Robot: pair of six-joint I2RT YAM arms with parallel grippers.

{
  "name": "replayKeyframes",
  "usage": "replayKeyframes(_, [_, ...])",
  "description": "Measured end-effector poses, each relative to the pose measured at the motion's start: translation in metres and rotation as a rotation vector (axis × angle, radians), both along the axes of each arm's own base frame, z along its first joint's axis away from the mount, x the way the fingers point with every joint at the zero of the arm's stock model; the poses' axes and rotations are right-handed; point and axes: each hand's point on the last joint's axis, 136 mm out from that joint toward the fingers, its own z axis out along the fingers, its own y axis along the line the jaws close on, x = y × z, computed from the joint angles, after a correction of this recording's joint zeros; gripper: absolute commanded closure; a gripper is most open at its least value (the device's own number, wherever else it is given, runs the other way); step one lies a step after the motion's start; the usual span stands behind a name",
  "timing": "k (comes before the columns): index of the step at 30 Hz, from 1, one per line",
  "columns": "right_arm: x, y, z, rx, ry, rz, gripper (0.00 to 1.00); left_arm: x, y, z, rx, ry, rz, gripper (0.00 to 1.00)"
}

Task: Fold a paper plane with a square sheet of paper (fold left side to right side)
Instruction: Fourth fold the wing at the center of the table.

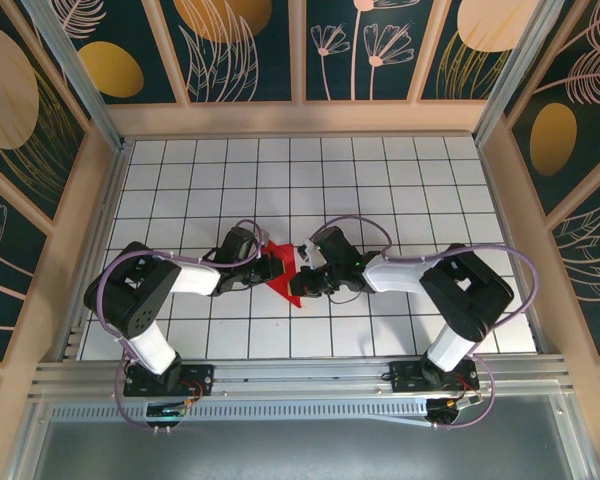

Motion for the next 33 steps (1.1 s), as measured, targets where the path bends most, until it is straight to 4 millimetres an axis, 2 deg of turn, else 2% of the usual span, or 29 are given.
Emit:
replayKeyframes(4, [0.0,0.0,-0.007,-0.012,0.016,-0.004,1.0,0.0,0.0,0.0,0.0,0.0,0.0,1.0])
replayKeyframes(33, [-0.011,0.0,-0.021,-0.054,0.038,0.012,1.0,0.0,0.0,0.0,0.004,0.004,0.0,1.0])
